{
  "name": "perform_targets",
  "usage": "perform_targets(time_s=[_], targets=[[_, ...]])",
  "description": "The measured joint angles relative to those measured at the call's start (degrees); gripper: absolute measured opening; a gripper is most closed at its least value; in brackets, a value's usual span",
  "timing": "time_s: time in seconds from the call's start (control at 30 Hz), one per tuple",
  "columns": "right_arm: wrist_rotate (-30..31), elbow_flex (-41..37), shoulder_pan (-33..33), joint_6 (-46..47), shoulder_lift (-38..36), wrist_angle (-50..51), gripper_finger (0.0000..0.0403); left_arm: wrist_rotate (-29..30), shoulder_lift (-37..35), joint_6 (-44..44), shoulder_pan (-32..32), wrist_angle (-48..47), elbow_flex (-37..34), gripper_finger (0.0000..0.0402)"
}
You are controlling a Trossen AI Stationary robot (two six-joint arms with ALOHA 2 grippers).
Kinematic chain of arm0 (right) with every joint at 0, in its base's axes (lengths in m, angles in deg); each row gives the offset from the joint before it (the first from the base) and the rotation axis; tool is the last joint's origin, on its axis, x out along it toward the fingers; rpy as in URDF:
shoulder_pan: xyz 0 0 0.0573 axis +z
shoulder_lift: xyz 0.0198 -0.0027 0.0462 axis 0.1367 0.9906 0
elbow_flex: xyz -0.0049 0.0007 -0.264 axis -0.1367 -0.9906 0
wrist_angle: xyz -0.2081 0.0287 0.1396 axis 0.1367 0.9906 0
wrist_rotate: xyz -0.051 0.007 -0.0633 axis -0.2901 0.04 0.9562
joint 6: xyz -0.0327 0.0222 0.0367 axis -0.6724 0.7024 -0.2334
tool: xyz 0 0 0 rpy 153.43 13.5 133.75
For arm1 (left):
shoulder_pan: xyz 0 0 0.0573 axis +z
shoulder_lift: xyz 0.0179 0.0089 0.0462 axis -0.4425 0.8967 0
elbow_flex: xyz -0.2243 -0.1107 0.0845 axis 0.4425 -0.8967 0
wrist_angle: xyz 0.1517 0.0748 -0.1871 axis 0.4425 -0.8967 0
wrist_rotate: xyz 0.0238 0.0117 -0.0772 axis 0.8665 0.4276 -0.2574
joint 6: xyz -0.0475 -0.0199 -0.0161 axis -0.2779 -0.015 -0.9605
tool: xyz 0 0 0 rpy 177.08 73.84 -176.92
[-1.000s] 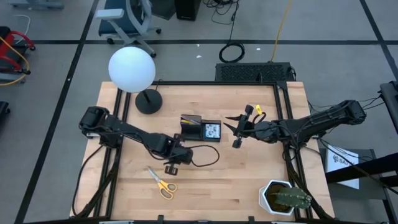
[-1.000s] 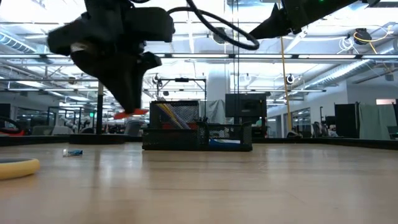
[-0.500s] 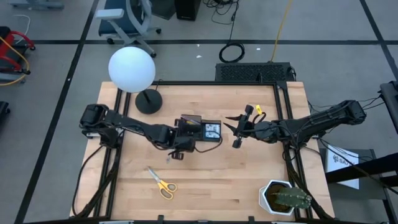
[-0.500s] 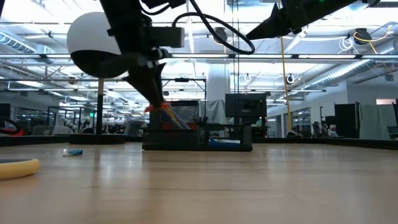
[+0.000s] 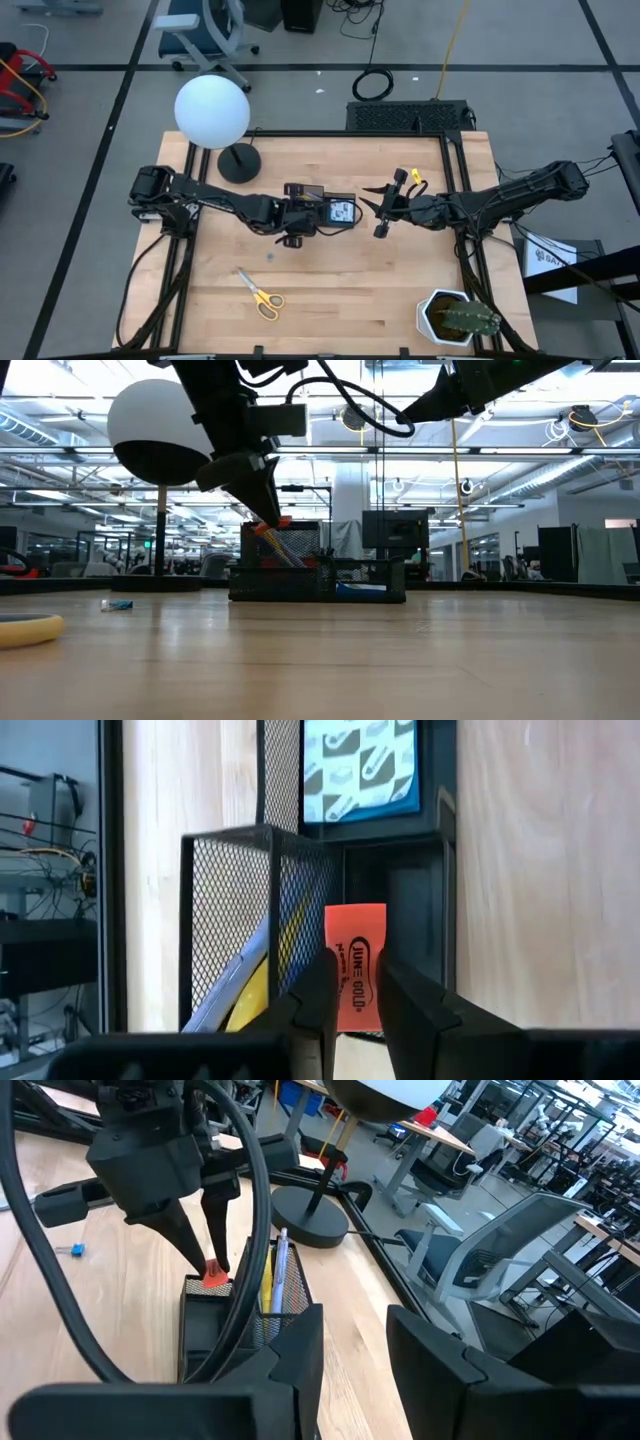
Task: Pick and place office supplies into organizer
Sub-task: Put the orange eraser into the desk organizer, then put the blue binder clip into the desk organizer
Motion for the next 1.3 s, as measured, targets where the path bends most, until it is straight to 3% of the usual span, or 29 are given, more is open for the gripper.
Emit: perform_targets(time_s=[0.3,0.7,1.03,1.3], targets=[[0.0,0.0,0.0,0.0,0.0,0.1,0.0105,0.0,0.0,-0.7,0.6,0.5,0.0,0.0067],[0.0,0.0,0.0,0.0,0.0,0.1,0.0105,0.0,0.0,-0.4,0.7,0.7,0.0,0.0133],[0.0,0.0,0.0,0.0,0.0,0.4,0.0105,0.0,0.0,-1.2,0.7,0.8,0.0,0.0143],[0.0,0.0,0.0,0.0,0.0,0.5,0.0105,-5.4,-0.1,-4.1,-1.8,-2.9,0.1,0.0143]])
